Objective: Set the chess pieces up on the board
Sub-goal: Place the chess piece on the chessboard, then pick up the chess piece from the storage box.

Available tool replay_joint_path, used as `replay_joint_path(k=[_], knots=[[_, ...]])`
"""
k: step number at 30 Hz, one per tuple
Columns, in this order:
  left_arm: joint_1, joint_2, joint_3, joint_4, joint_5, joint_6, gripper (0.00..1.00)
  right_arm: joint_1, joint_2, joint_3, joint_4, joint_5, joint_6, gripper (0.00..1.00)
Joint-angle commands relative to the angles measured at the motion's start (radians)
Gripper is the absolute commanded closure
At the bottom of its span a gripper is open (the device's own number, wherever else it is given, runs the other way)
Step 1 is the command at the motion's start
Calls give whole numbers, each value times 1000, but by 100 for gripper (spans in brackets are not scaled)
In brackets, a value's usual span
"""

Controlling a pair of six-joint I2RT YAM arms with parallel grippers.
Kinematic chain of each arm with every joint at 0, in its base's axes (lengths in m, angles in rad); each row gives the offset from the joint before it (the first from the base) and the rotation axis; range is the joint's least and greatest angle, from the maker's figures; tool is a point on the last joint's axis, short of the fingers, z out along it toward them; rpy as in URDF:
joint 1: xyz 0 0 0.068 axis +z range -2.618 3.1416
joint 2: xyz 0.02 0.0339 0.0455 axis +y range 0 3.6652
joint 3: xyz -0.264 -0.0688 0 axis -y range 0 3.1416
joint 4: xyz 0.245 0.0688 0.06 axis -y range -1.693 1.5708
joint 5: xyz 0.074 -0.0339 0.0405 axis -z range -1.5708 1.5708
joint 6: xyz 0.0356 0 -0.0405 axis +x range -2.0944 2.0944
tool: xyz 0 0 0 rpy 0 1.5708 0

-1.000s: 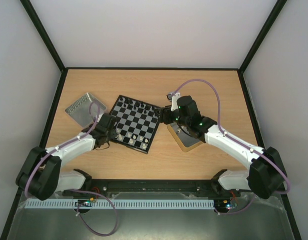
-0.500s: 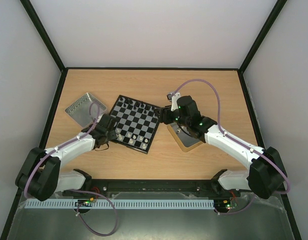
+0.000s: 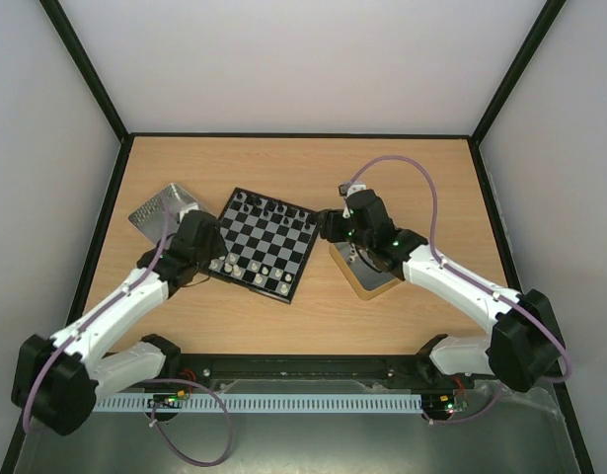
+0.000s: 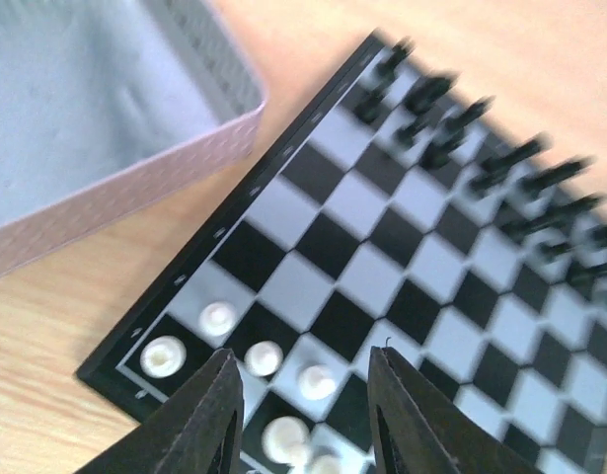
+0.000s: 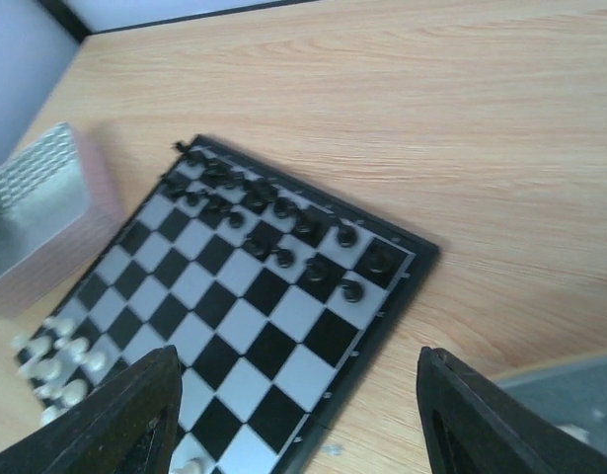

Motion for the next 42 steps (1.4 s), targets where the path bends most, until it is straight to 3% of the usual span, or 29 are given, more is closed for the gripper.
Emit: replay_joint_path(k=[1,5,9,15,34,42], knots=[[-1,-127,46,84,101,127,60,-21,34,53,-159,210,120,36],[-1,-224,39,183,236,238,45,-99,60,27,-222,195,202,40],[0,-282,36,214,252,263,34,-163,85,-26,-241,141,291,46],[0,-301,26,252,299,242,33,-178,181,-61,-234,78,358,55],[-1,-280,2,281,350,229,29,-154,312,-56,-308,159,340,54],[0,-278,-9,292,351,222,29,-154,296,-73,-349,207,316,68]])
